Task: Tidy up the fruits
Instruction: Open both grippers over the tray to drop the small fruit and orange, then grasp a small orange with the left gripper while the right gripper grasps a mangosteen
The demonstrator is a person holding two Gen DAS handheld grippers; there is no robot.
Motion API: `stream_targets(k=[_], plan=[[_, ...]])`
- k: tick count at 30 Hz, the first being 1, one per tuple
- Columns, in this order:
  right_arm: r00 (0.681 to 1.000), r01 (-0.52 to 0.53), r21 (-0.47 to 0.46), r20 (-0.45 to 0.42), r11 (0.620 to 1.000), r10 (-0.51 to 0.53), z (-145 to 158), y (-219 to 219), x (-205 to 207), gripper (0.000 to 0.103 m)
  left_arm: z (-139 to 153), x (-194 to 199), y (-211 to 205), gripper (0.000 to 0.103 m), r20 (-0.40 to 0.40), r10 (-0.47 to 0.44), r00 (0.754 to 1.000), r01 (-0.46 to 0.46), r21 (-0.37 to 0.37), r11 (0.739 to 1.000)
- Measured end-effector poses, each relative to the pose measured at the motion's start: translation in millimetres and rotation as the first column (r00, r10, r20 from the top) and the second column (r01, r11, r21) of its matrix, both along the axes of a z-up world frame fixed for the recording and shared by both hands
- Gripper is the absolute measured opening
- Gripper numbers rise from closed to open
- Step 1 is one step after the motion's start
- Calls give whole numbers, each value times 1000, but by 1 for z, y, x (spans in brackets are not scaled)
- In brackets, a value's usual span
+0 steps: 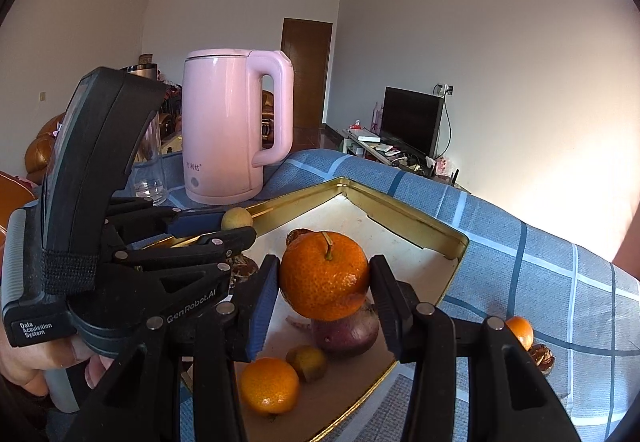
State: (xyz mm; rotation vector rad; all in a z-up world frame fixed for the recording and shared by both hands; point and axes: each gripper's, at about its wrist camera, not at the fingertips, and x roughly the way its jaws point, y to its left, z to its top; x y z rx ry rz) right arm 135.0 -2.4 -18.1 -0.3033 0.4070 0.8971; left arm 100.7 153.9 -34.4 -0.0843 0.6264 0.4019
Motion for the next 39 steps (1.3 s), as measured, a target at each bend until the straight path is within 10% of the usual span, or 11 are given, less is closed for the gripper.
stream_targets(k=[18, 25, 33, 39], plan=[[999, -37, -74, -38, 997, 34, -17, 9, -4, 49, -12, 2, 6, 27, -42, 15, 999, -16, -18, 1000], [999, -29, -57, -19, 998, 28, -10, 5, -7, 61, -2, -8, 8, 68, 0, 45, 999, -45, -28, 999], [999, 30, -49, 44, 998, -28, 13, -26, -11, 66, 29, -20, -14, 79, 84, -4, 996, 7, -32, 999], [961, 275, -88, 63, 958, -270, 31, -82, 35, 67, 57, -12, -62, 97, 127, -98, 987, 94, 39, 995]])
